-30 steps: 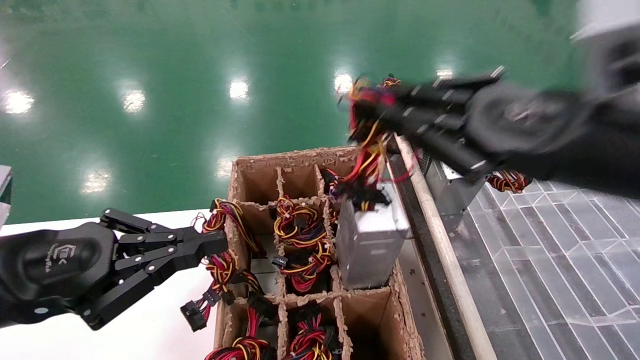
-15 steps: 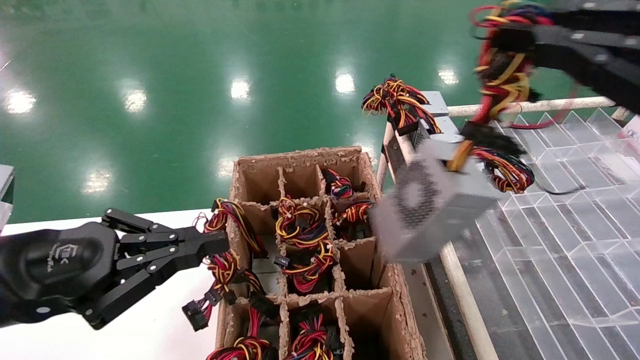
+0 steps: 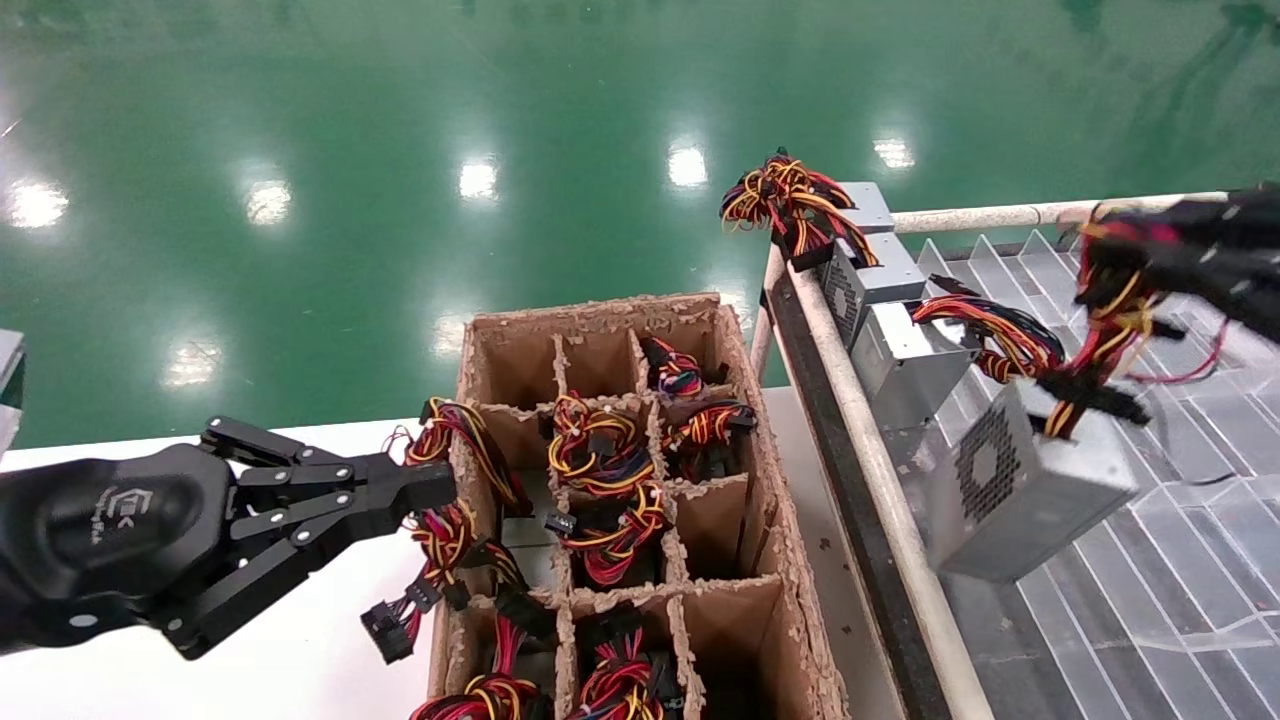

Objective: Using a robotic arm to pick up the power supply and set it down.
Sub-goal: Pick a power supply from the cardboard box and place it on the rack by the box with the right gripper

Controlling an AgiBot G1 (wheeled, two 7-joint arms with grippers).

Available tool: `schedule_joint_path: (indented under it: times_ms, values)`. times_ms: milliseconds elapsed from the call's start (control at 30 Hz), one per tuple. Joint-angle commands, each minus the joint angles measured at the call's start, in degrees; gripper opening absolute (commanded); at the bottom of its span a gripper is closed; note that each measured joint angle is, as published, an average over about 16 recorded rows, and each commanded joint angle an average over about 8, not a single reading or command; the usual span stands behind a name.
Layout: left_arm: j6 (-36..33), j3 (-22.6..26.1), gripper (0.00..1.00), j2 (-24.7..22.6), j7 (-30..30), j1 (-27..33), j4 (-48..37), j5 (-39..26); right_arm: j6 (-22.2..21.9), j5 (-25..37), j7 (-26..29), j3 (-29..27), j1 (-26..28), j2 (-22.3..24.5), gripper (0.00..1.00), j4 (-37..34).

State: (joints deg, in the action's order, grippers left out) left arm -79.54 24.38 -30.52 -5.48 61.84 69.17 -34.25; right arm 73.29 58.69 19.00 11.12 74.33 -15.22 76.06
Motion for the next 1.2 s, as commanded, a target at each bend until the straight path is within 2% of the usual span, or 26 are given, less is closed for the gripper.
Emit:
schedule_joint_path:
  times_ms: [33, 200, 333, 700, 967, 1000, 1200]
  values:
    - [0.0, 0.0, 0.00, 0.0, 0.0, 0.0, 0.0, 0.0, -1.2, 0.9, -0.1, 0.3, -1.5, 0.2, 0.00, -0.1]
    - [0.0, 0.0, 0.00, 0.0, 0.0, 0.0, 0.0, 0.0, -3.6, 0.7, -1.7, 0.7, -4.1, -2.3, 0.00, -2.6]
    - [0.0, 0.0, 0.00, 0.0, 0.0, 0.0, 0.0, 0.0, -4.4, 1.0, -3.7, 1.2, -4.1, -5.1, 0.00, -5.0]
    - [0.0, 0.0, 0.00, 0.0, 0.0, 0.0, 0.0, 0.0, -4.0, 6.2, -7.0, 5.6, 1.8, -14.4, 0.00, -12.1]
    - [0.0, 0.0, 0.00, 0.0, 0.0, 0.0, 0.0, 0.0, -2.1, 8.6, -8.2, 7.8, 4.9, -17.7, 0.00, -16.4]
    - [0.0, 0.0, 0.00, 0.0, 0.0, 0.0, 0.0, 0.0, -1.9, 8.7, -8.2, 7.9, 5.2, -17.9, 0.07, -16.8]
    - [0.0, 0.0, 0.00, 0.0, 0.0, 0.0, 0.0, 0.0, -1.3, 9.3, -7.5, 8.4, 6.5, -18.2, 0.82, -17.4]
